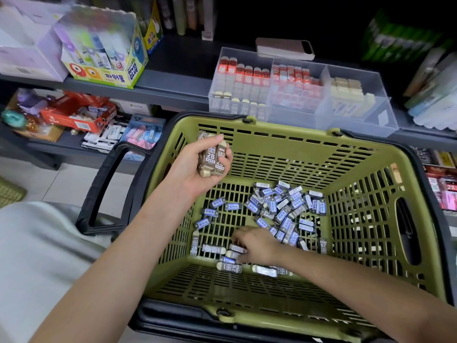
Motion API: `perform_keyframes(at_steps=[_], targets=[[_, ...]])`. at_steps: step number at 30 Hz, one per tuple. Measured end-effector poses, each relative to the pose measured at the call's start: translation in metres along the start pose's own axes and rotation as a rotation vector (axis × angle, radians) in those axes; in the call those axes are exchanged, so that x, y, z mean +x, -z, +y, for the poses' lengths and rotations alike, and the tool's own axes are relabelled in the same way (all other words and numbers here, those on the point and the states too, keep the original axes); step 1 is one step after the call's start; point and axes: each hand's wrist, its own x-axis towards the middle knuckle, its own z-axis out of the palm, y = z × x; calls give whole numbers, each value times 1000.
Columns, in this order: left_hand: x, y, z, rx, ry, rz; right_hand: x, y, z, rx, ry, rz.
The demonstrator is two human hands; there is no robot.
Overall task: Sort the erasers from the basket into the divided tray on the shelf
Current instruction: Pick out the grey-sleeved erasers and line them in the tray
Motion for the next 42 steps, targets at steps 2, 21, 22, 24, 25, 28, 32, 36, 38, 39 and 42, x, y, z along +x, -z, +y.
perform_keyframes(at_steps=[2, 21, 22, 24, 25, 28, 32, 36, 38, 39, 42], targets=[[0, 1, 0, -7, -3, 2, 2, -1, 1, -125, 48, -20], [3, -3, -16, 742, -301, 103, -35, 138, -35, 893, -64, 717], [4, -3, -15, 742, -329, 95, -37, 144, -40, 867, -62, 755], [5, -5, -11, 730, -369, 68, -43, 153, -48, 825, -49, 802], [7, -6, -9, 715, -388, 63, -45, 158, -52, 817, -39, 816], [11, -14, -4, 601, -457, 54, -51, 175, -57, 860, 1, 822], [13, -23, 12, 374, -438, -111, -56, 212, -48, 984, 45, 773], [18, -24, 40, 188, -460, -117, -42, 261, -32, 887, 27, 907], [21, -30, 57, 148, -522, -116, -26, 283, -25, 749, -30, 915], [23, -33, 64, 144, -556, -121, -17, 293, -22, 662, -70, 891], [30, -42, 77, 153, -612, -97, 5, 311, -17, 510, -143, 718]])
